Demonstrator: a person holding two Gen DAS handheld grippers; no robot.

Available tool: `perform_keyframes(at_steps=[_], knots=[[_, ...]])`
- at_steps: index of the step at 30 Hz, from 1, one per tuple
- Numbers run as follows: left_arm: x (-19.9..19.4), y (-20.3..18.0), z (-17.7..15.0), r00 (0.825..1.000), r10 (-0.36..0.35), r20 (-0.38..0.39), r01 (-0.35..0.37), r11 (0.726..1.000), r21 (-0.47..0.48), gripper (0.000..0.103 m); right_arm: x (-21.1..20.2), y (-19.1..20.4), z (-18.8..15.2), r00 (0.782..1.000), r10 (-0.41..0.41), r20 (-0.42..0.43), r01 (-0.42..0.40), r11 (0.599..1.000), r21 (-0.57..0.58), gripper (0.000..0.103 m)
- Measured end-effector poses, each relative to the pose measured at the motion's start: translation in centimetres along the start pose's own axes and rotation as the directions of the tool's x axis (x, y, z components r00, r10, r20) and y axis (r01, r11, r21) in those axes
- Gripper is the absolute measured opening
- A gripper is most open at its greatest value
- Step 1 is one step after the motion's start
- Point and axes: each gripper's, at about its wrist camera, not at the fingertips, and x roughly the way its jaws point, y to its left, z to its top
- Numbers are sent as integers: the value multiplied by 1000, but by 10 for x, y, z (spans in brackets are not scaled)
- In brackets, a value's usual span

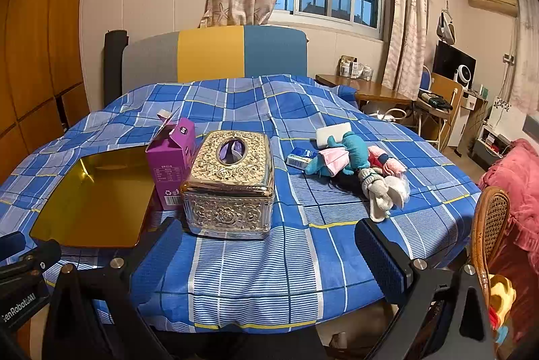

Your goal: Organize soft objects

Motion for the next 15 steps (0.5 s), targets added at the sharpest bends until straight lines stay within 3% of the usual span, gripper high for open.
perform_keyframes(at_steps=[15], knots=[[3, -1, 0, 1000, 0, -10, 0, 1000, -1, 57, 1, 2, -1, 1000, -1, -5, 1, 1000, -12, 103]])
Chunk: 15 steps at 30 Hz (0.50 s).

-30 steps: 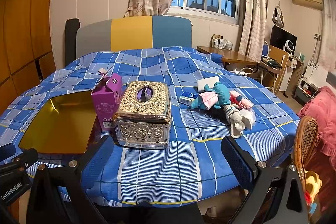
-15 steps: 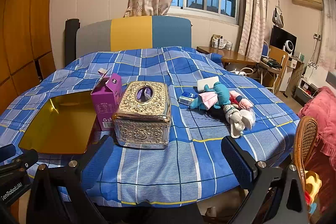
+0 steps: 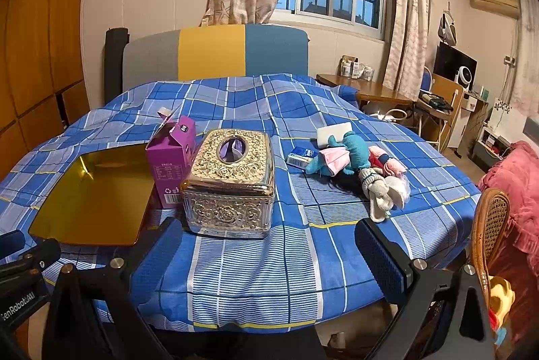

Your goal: Organize soft objects

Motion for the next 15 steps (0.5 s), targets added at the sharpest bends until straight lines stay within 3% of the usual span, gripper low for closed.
perform_keyframes(at_steps=[15], knots=[[1, 0, 0, 1000, 2, -4, -2, 1000, 3, 57, 1, 0, 1, 1000, 1, -1, -1, 1000, 3, 103]])
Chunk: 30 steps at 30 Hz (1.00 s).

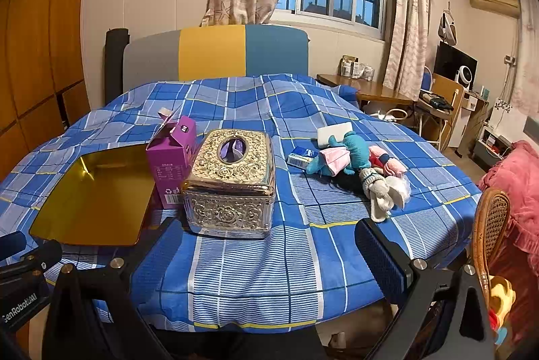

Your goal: Organize soft objects

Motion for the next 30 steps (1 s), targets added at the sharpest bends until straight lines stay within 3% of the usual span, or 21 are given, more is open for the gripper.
perform_keyframes(at_steps=[24, 28, 30], knots=[[7, -2, 0, 1000, 0, -20, 0, 1000, 6, 57, 1, -4, 2, 1000, -2, -2, 2, 1000, 13, 103], [11, -3, 1, 993, -104, -48, 104, 995, 3, 57, 4, -11, 5, 1000, -21, 0, 21, 999, 29, 103], [15, -6, 1, 975, -216, -59, 216, 976, -7, 57, 8, -17, 7, 1000, -30, -8, 31, 999, 43, 103]])
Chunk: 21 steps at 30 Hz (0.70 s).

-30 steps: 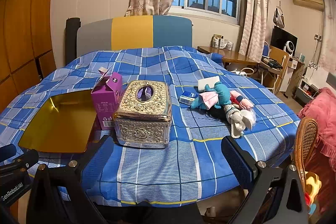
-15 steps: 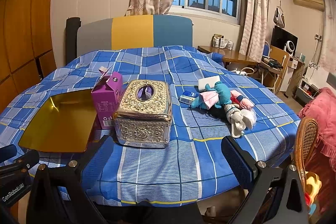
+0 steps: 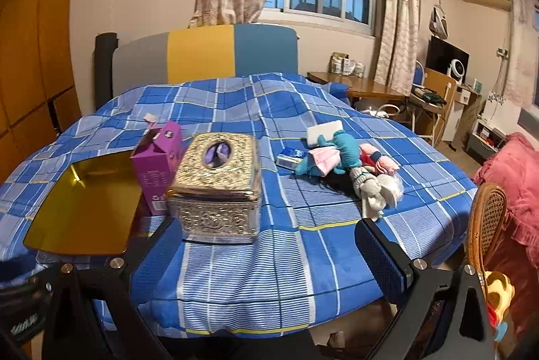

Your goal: Organize soft objects

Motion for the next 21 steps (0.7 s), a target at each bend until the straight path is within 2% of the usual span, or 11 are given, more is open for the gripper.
perform_keyframes(at_steps=[2, 3, 7, 8, 9, 12, 14, 16, 18, 21], knots=[[4, -5, 0, 996, -84, -9, 84, 996, 10, 57, 5, -11, 5, 1000, -6, -9, 7, 1000, 25, 103], [5, -9, 0, 995, -103, -14, 104, 994, 22, 57, 7, -15, 7, 1000, -7, -11, 7, 999, 32, 103], [11, -31, 3, 994, -104, -34, 107, 989, 100, 57, 22, -43, 16, 1000, 9, -24, -7, 998, 60, 103], [13, -36, 5, 989, -142, -42, 146, 984, 106, 57, 28, -50, 17, 999, 26, -34, -24, 998, 61, 103], [15, -37, 6, 981, -186, -53, 191, 977, 100, 57, 36, -59, 18, 997, 49, -53, -45, 997, 60, 103], [24, -41, 12, 938, -330, -108, 336, 941, 45, 57, 64, -88, 20, 987, 67, -149, -54, 995, 87, 103], [31, -49, 16, 936, -324, -139, 334, 941, 55, 57, 79, -112, 22, 979, 72, -192, -48, 991, 127, 103], [34, -60, 17, 942, -300, -151, 315, 944, 94, 57, 91, -141, 29, 980, 50, -194, -16, 985, 172, 103], [34, -69, 17, 938, -313, -152, 332, 936, 119, 57, 103, -164, 37, 981, 23, -192, 16, 980, 200, 103], [36, -78, 18, 916, -367, -160, 388, 914, 120, 57, 138, -206, 52, 972, 10, -233, 54, 962, 267, 97]])
